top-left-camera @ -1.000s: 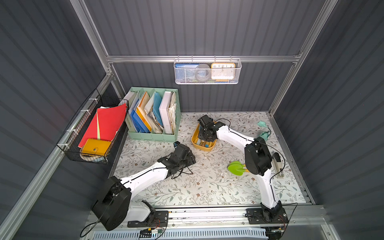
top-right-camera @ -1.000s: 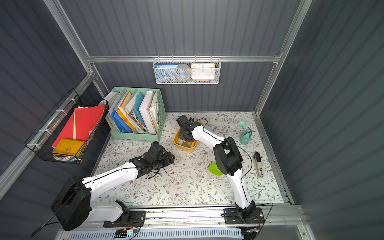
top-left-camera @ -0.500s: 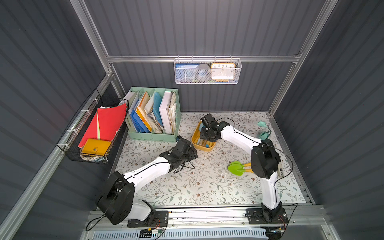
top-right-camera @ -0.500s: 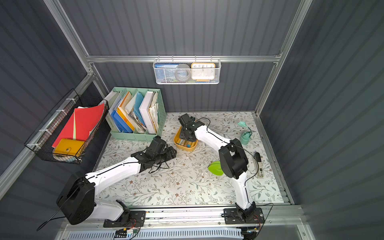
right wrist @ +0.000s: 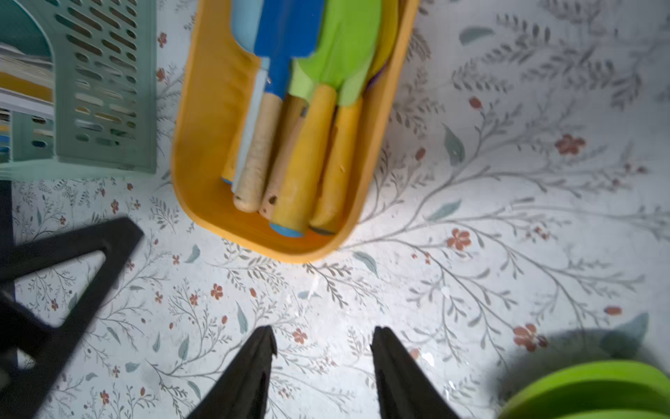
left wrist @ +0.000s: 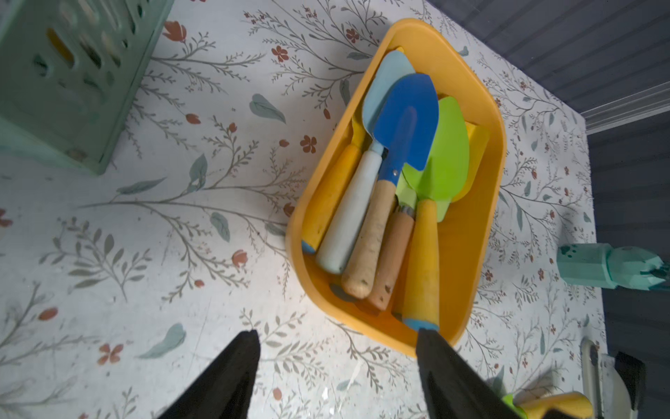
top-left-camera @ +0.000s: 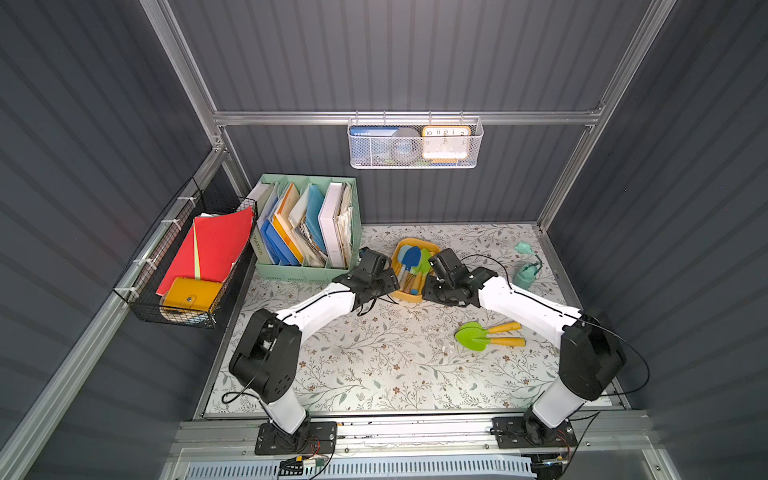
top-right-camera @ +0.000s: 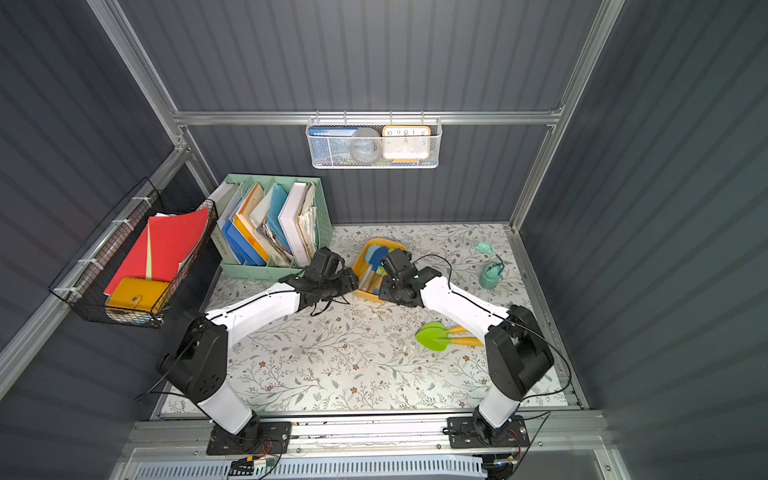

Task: Put the shovel into the storage box
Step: Place the shovel in the storage box, then adjust the storage box at the center of the board.

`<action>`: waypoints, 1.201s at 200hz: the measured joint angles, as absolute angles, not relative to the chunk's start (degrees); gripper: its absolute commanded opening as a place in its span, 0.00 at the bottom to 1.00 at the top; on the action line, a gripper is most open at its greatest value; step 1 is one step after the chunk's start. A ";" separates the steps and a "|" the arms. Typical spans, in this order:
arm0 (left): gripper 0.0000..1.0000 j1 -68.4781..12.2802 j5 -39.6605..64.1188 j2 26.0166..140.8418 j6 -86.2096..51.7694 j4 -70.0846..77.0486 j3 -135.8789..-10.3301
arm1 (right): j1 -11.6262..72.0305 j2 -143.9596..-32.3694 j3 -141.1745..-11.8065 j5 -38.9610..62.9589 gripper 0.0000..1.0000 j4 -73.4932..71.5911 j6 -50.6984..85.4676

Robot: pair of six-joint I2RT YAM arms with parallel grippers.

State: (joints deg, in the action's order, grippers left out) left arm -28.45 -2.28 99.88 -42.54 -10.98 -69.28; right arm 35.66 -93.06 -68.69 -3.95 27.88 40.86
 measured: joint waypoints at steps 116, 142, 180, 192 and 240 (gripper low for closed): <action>0.63 -25.19 4.21 117.40 -33.71 -11.22 -86.48 | 33.52 -74.59 -48.58 -8.05 0.53 28.67 40.25; 0.63 -25.19 6.15 117.30 -33.71 -9.26 -84.40 | 32.16 -73.93 -48.14 -8.21 0.56 28.93 39.94; 0.63 -27.31 8.84 117.10 -34.41 -7.38 -81.34 | 29.89 -73.38 -48.14 -8.19 0.61 30.37 38.92; 0.63 -28.25 9.54 116.62 -34.79 -6.76 -79.92 | 29.12 -73.36 -48.14 -8.14 0.63 31.05 38.70; 0.65 -30.13 10.66 113.30 -36.03 -5.34 -75.07 | 25.69 -72.60 -48.14 -7.99 0.65 34.28 38.48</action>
State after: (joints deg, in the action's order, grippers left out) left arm -30.13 10.66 113.30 -36.03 -5.34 -75.07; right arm 25.69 -72.60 -48.14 -7.99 34.28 38.48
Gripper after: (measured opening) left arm 0.642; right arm 0.644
